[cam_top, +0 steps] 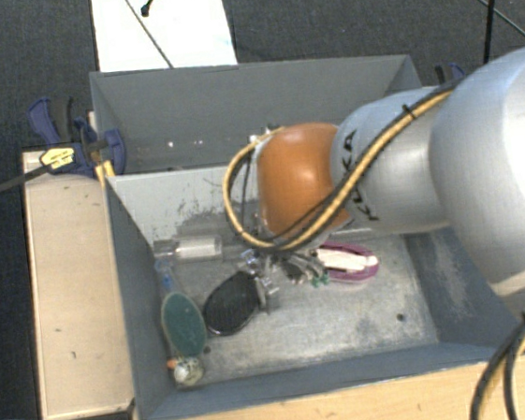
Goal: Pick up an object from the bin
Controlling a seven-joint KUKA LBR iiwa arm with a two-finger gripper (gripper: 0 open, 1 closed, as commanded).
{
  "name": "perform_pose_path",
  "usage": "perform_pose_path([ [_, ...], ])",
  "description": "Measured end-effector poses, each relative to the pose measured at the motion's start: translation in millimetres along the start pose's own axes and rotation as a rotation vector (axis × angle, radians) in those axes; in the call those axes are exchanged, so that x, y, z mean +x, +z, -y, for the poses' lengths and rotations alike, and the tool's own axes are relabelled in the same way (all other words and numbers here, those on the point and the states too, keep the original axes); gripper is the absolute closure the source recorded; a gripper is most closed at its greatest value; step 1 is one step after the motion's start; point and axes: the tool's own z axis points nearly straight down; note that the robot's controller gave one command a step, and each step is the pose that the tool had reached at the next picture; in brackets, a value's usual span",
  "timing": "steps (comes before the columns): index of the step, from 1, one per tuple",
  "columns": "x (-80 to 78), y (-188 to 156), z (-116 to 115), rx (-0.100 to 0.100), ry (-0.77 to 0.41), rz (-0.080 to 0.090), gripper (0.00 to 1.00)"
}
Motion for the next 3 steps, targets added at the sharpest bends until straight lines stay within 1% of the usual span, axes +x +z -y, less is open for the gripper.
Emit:
perform_pose_path([
  [1,-0.5,-17,0,0.0,0.006,0.004,1.0],
  [2,-1.4,-26,0,0.0,0.01,0.007,1.0],
  [3,-3.7,-90,1,0.001,0.016,0.009,1.0],
])
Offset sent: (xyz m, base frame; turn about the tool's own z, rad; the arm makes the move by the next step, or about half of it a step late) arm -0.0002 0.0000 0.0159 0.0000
